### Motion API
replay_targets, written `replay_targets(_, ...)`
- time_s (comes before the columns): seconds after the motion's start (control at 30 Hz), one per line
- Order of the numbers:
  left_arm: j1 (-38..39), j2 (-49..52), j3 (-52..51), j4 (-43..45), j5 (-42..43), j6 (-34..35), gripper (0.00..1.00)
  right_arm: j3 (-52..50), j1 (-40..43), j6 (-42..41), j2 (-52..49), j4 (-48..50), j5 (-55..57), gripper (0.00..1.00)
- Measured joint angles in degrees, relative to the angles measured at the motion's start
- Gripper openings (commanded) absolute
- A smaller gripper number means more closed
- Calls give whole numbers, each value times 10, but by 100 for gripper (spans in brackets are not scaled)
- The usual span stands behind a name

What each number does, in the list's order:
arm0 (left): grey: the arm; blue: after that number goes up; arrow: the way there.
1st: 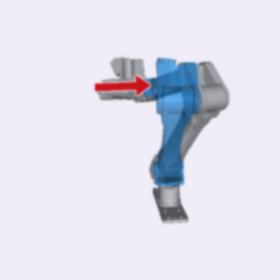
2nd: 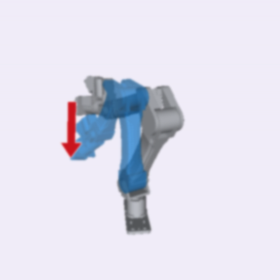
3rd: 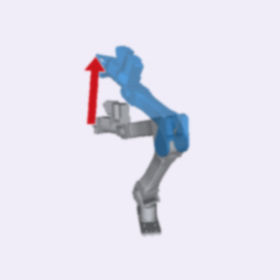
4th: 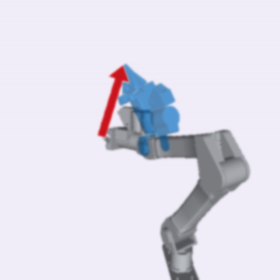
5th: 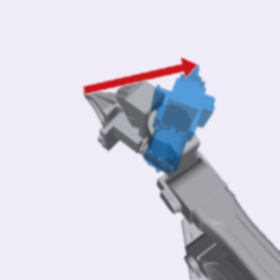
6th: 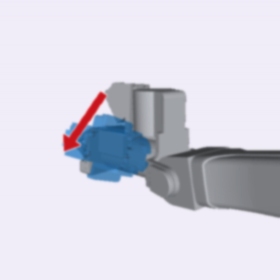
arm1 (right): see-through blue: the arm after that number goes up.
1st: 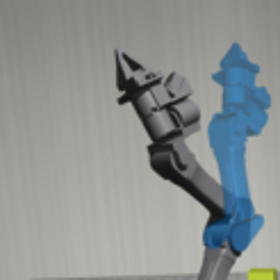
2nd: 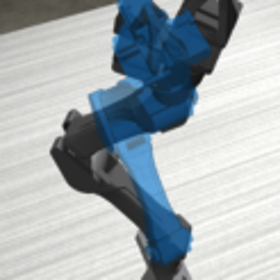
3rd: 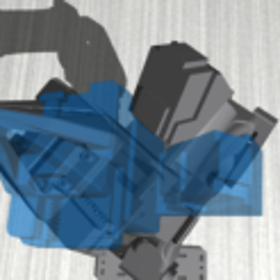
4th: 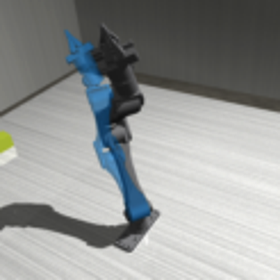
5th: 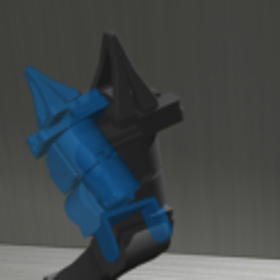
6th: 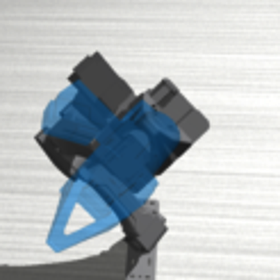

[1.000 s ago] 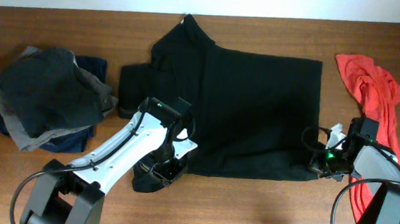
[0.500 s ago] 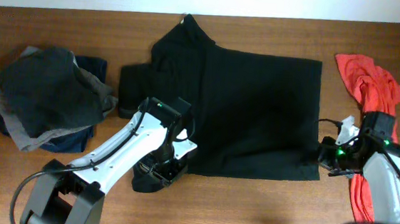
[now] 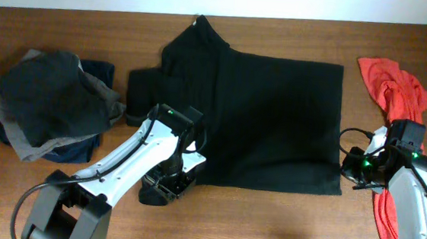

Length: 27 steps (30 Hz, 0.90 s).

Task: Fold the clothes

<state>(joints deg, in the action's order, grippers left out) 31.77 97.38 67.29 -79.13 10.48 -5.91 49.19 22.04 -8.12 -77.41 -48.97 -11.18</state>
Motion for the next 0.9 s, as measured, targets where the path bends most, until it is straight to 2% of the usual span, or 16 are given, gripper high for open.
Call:
replay_targets(0.17, 0, 0, 0, -2, 0, 0, 1, 0, 0, -7, 0, -54, -28, 49)
replay_targets(0.33, 0, 0, 0, -1, 0, 0, 0, -1, -2, -14, -14, -79, -50, 48)
replay_targets(0.6, 0, 0, 0, 3, 0, 0, 1, -51, -35, -31, -71, 34, -79, 39)
replay_targets(0.9, 0, 0, 0, 6, 0, 0, 1, -60, -37, -33, -117, 44, -49, 39)
